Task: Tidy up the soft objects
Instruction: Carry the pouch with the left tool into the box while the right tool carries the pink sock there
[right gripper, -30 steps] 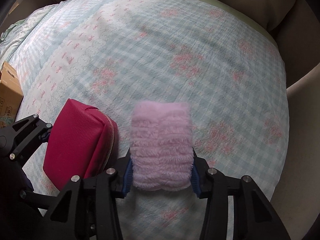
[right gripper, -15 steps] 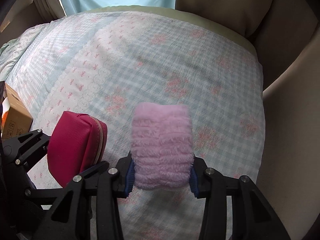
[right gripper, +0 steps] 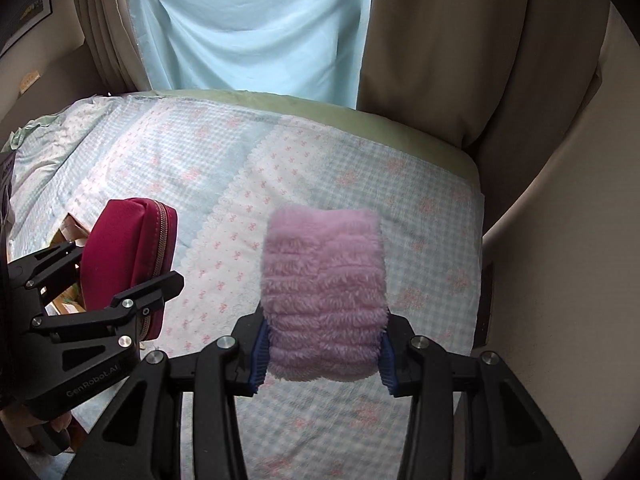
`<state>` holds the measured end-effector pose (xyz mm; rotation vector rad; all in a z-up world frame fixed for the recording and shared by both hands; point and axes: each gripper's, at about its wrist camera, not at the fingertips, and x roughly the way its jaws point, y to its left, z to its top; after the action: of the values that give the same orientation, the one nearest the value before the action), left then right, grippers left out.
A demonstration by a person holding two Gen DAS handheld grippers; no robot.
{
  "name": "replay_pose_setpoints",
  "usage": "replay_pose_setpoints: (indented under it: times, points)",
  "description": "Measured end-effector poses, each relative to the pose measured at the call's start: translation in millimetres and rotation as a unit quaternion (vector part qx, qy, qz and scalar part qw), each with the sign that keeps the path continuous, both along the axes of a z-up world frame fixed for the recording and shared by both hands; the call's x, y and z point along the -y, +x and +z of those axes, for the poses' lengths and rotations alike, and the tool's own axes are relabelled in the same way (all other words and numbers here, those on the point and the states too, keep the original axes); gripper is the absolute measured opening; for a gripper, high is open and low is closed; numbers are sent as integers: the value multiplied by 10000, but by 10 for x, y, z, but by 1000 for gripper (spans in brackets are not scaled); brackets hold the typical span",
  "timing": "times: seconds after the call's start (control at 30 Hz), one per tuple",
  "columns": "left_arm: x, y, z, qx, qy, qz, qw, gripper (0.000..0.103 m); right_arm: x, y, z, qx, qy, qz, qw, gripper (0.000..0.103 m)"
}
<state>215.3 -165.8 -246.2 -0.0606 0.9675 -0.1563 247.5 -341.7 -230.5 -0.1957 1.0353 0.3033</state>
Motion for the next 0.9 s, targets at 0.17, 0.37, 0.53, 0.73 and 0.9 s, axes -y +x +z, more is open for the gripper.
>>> replay_pose_setpoints:
  times: [0.17,0.37,0.53,0.73,0.9]
  points:
    - [-711,-277,298,-30,8,494,9988,44,-582,-253,394,79,129,341,9993,40]
    - [-1592,-594,487,-142,77,833,9964,44,-1373,-520,696,56,473,644,9968,41]
    - [-2337,-640,481,-245,135,865,9959,44,-2088,-707,760,26,627,752,9952,41]
    - [-3037,-671,354,-481,67,528,9974,44,-2825,-809,648,-152,702,583,9957,41]
    - [-3356,-587,115,-688,229,-1,9974,44,-3252,-833,482,-381,721,72,9966,41]
